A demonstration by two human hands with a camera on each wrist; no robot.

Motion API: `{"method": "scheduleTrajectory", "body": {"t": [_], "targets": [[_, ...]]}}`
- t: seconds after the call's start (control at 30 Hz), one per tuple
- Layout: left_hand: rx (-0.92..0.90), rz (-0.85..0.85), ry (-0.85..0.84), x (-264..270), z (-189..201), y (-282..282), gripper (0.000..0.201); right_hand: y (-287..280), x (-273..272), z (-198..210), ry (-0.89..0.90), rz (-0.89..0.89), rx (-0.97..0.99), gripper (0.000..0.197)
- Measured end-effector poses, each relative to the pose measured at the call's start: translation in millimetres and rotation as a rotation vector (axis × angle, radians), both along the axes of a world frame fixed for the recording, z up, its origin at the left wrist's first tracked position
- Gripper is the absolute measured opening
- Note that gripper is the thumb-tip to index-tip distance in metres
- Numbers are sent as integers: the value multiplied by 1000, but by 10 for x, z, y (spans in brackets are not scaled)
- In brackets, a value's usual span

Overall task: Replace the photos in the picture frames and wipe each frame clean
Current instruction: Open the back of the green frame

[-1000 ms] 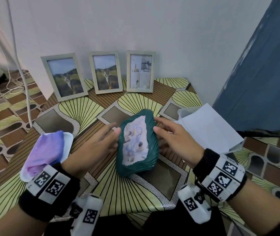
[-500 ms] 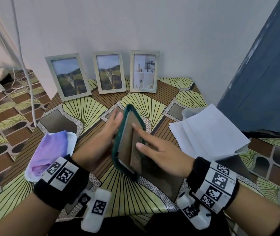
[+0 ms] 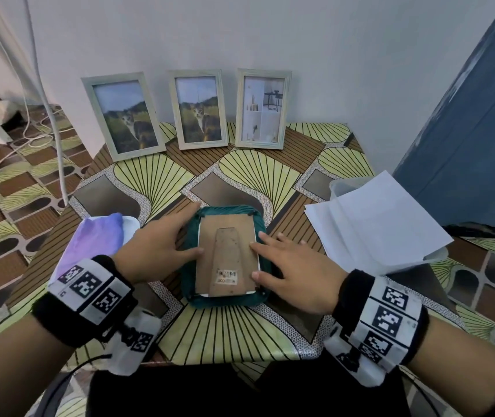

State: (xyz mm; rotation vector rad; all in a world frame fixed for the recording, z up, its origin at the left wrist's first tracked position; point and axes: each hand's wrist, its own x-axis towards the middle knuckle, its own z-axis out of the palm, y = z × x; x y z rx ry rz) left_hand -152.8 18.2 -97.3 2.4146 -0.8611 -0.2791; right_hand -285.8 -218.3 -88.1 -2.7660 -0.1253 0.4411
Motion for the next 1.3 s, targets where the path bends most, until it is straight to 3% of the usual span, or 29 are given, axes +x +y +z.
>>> {"method": "scheduleTrajectory", "body": {"t": [0.2, 0.33, 0.6, 0.77, 1.07, 1.2, 1.3], "targets": [[-25, -88, 1, -4, 34, 16, 73, -39, 79, 60, -247, -102, 175, 44], [97, -51, -126, 145, 135, -74, 64, -120, 402, 106, -392, -166, 227, 34], [319, -85, -198, 506, 136, -253, 36, -139, 877, 25, -276, -104, -27, 39], [243, -62, -189, 548, 76, -266, 22, -145, 935, -26, -280, -70, -24, 22], [119, 13, -124, 620, -56, -272, 16, -156, 975, -30, -301, -101, 75, 17], [-78, 158, -214, 442, -281, -346, 12, -161, 984, -34, -310, -120, 81, 15], [-195, 210, -182, 416, -352, -359, 11, -158, 993, -28, -321, -123, 88, 13]]}}
